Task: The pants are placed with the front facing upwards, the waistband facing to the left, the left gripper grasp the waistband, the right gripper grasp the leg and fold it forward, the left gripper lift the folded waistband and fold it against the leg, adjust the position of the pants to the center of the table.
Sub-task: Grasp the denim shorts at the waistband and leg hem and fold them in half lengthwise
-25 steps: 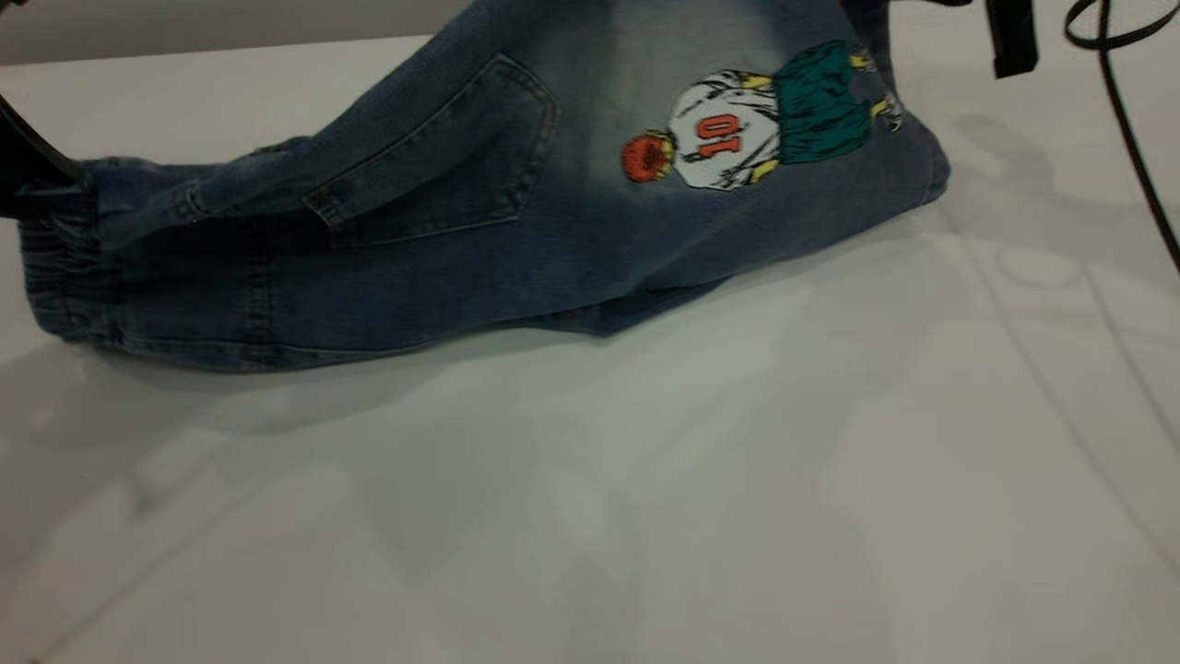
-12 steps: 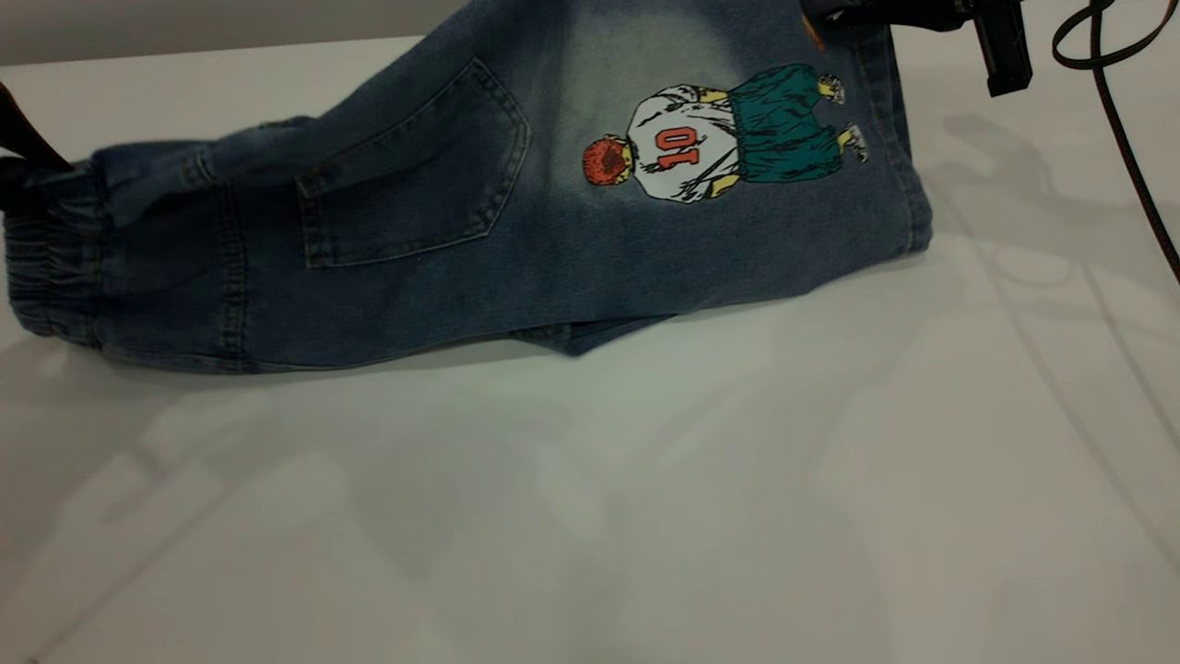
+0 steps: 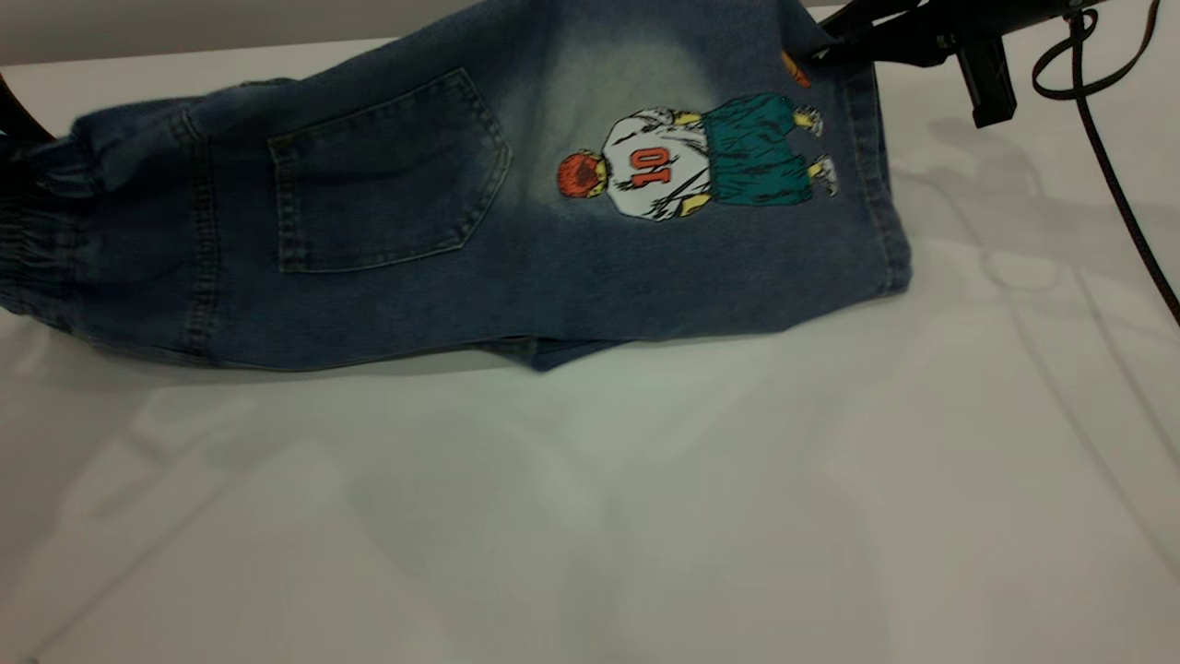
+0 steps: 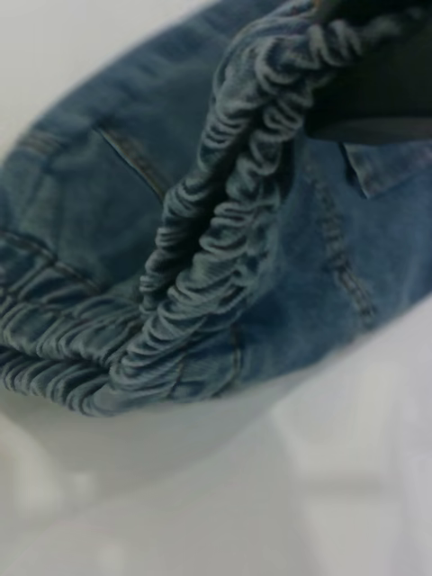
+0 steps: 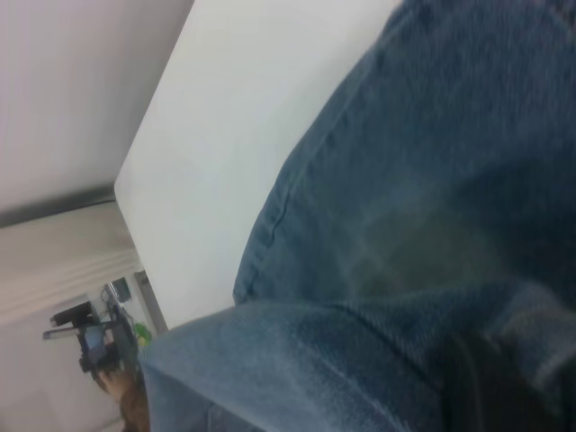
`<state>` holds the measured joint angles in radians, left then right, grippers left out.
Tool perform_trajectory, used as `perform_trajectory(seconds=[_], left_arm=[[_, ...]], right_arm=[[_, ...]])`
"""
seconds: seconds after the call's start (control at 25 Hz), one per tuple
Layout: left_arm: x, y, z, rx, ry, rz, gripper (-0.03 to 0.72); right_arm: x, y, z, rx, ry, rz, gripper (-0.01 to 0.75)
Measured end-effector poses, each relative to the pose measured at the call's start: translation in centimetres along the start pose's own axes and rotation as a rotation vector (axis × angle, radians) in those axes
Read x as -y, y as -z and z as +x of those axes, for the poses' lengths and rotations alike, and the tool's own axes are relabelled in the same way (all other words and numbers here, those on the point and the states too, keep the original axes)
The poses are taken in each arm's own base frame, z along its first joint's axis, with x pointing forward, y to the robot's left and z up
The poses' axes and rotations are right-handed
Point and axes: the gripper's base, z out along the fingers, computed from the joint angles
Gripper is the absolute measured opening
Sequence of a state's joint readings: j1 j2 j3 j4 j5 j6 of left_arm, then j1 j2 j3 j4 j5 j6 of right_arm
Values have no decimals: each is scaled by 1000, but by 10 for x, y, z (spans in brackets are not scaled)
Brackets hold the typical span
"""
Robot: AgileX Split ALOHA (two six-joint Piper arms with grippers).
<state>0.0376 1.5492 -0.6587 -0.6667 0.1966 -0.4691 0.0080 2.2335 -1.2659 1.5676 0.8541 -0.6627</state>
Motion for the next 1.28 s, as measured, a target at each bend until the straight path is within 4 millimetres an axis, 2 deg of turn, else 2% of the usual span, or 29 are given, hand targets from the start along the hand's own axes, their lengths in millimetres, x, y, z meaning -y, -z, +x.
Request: perform_trajectory(seconds=[0.24, 0.36, 0.44, 0.64, 0.76, 1.12, 1.28], left_arm=[[-2, -6, -2, 15, -6, -10, 135], [-2, -7, -3, 28, -23, -6, 161], [-1, -7, -5, 49, -25, 4, 213], [1, -7, -8, 78, -39, 18, 409], [1, -7, -8, 88, -82, 21, 475], [2, -6, -9, 96, -120, 24, 498], [1, -6, -7, 70, -125, 13, 498]], right_arm=[[-2, -1, 0, -1, 29, -2, 12], [-2, -1, 0, -2, 29, -5, 12], [-2, -1, -1, -1, 31, -4, 12], [-2, -1, 0, -2, 31, -5, 12], [-2, -1, 0, -3, 32, -5, 12], [-1, -1, 0, -9, 55, 12, 13], [-1, -1, 0, -8, 104, 13, 60]])
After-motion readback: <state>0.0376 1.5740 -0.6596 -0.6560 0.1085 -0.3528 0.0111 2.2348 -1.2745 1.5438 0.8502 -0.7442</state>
